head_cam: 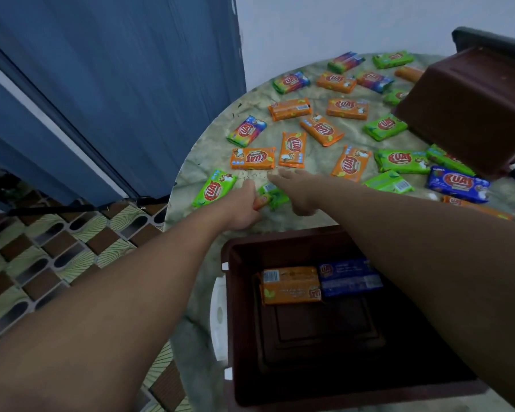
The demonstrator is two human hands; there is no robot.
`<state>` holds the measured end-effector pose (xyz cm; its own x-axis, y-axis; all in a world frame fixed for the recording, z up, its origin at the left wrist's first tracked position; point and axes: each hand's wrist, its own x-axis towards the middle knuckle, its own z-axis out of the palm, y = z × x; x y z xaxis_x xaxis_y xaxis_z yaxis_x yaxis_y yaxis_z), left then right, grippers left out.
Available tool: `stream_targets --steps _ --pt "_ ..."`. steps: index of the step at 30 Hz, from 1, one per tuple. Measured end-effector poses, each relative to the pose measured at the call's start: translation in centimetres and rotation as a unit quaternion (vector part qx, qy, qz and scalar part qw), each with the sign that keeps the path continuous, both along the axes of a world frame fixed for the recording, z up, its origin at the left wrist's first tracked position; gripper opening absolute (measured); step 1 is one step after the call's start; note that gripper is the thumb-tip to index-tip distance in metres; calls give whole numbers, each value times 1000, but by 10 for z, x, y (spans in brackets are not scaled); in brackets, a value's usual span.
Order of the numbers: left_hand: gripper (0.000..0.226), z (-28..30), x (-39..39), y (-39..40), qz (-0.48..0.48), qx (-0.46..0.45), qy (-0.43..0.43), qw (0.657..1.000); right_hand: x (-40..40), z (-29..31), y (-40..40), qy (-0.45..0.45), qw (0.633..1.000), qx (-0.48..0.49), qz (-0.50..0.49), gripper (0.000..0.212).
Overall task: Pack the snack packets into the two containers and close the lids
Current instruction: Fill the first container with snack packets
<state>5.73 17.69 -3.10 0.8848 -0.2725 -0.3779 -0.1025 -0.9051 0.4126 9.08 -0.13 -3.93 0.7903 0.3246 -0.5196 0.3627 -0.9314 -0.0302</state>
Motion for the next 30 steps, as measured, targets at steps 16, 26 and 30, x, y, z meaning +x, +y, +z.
stream_targets --steps 16,26,30 --pt "35 7 3 -14 21 -34 -2 999 -15 -9 -22 -76 981 47 -169 70" --pt "63 43 -11 -56 2 -11 -72 997 -48 51 -54 -143 921 224 -284 83" --pt "61 55 -30 -70 -26 4 -109 994 -77 66 -67 -182 902 255 -297 93"
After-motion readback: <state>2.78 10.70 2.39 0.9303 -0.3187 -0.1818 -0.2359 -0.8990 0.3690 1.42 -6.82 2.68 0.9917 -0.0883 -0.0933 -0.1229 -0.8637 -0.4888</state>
